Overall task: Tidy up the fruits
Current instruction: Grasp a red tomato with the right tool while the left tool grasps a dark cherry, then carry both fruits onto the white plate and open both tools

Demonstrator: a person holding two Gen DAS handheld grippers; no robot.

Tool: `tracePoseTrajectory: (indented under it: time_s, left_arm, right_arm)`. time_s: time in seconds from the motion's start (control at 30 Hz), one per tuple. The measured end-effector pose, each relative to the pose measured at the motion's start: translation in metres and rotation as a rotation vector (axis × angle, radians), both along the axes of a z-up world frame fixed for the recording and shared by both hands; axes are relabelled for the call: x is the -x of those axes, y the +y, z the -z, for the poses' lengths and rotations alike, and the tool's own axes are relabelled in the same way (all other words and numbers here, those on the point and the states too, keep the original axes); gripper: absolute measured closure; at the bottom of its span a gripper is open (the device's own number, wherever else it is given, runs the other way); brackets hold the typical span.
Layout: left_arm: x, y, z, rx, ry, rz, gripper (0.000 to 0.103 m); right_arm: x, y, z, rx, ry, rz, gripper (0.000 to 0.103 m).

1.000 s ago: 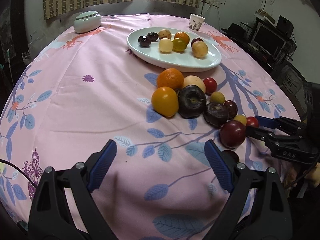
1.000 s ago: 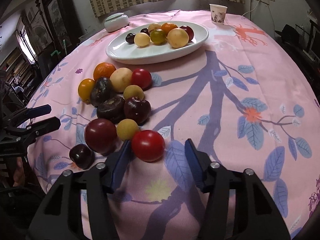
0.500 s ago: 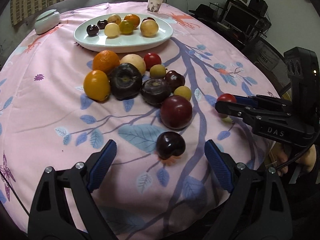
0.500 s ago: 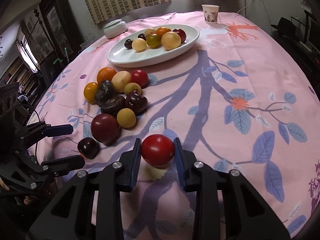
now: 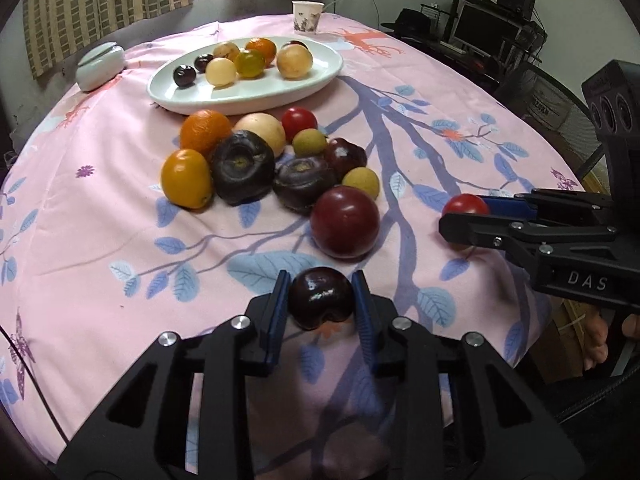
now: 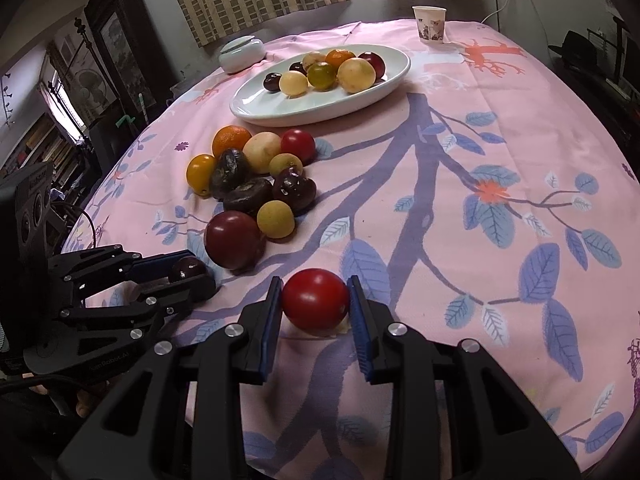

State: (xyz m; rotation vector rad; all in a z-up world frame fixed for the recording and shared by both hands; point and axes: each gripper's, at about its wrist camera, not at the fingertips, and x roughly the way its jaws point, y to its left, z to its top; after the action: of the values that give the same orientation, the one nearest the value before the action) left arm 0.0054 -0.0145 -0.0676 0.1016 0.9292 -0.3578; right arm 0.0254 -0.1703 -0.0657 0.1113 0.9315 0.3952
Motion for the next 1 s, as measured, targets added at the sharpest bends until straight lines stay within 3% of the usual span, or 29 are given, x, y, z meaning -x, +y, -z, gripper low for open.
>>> tracePoseTrajectory:
  time_s: [0.67,0.83,1.0]
  left_arm:
    - [-0.029,0.051,-0.036,0.056,-0.069,-0.102,0.071]
    - [-0.065,0.052,-0.056,0.033,-0.103,-0.100,0.071]
    - [-0.143,0.059,-0.079,0.018,-0.070,-0.176,0.071]
  right_arm:
    - [-0.025,0.015,-0.014,0.000,-0.018,-0.010,0.070]
    - [-0.053,0.025,-0.032,0.013,-0.044,-0.043,0.070]
    - [-0.104,0.045,-0.063,0.056,-0.117,-0.078,0.070]
